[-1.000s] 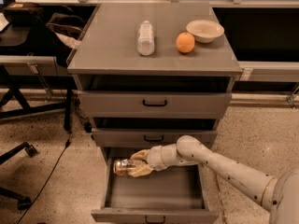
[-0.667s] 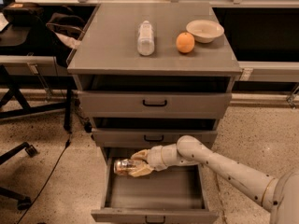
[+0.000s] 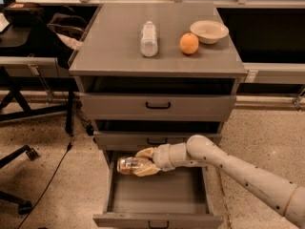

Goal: Pick orange can from bottom drawer and place on counter

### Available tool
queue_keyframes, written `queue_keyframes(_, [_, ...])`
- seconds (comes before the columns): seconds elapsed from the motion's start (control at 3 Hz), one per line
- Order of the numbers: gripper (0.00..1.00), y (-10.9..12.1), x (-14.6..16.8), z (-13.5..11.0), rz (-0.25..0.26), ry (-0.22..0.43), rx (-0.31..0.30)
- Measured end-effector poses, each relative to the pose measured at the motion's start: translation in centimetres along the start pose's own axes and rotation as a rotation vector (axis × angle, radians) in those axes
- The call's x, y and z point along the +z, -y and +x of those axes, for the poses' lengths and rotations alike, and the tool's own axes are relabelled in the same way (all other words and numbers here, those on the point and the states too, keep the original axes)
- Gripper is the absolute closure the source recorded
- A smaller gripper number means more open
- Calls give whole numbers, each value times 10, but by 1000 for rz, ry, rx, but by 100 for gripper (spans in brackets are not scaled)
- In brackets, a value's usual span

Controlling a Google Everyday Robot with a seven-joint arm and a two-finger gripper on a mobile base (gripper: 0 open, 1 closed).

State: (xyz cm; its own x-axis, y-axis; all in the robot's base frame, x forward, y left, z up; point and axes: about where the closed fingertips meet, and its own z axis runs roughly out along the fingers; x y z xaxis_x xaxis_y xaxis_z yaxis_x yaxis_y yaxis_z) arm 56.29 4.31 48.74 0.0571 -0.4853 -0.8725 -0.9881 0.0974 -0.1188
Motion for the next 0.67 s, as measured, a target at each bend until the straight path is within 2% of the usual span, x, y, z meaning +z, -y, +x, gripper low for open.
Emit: queue_keyframes(0.67, [100,7,-57,-85,74,19,-137])
